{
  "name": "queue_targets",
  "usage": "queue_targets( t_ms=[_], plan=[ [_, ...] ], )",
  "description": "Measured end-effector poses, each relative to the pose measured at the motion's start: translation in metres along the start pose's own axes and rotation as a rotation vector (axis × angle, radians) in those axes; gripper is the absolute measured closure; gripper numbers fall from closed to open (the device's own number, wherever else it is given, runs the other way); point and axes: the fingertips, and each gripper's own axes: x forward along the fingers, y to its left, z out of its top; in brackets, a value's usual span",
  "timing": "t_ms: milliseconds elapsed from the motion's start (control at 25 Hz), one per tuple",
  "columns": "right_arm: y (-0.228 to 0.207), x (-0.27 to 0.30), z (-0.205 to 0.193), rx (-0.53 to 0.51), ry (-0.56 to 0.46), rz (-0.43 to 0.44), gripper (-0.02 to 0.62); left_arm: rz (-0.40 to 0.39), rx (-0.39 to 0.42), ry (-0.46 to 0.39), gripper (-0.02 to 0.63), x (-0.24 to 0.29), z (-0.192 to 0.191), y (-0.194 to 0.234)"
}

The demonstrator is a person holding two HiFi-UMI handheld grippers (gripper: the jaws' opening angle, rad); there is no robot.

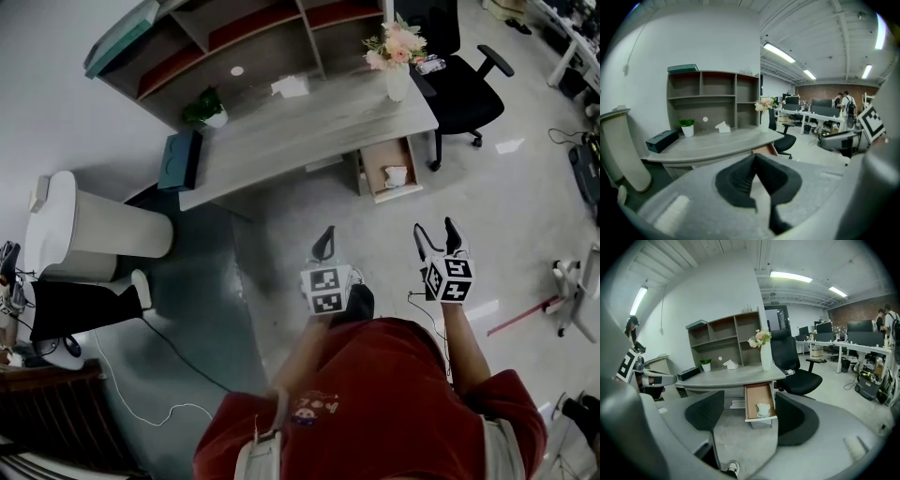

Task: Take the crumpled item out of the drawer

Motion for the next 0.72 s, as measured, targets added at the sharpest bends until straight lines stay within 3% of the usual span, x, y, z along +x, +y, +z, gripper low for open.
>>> queue_targets(
  t_ms=[440,720],
  plan=[
    [0.050,0.098,0.040,-0.023,0.033,0.008,0.270,-0.007,-0.036,-0.007,0.607,0.058,0.027,0.094],
    [0.062,0.139,0.057,-0.019,0.039,-0.006,0.272,-0.039,-0.035,0.000,0.607,0.092,0.038,0.123]
  ],
)
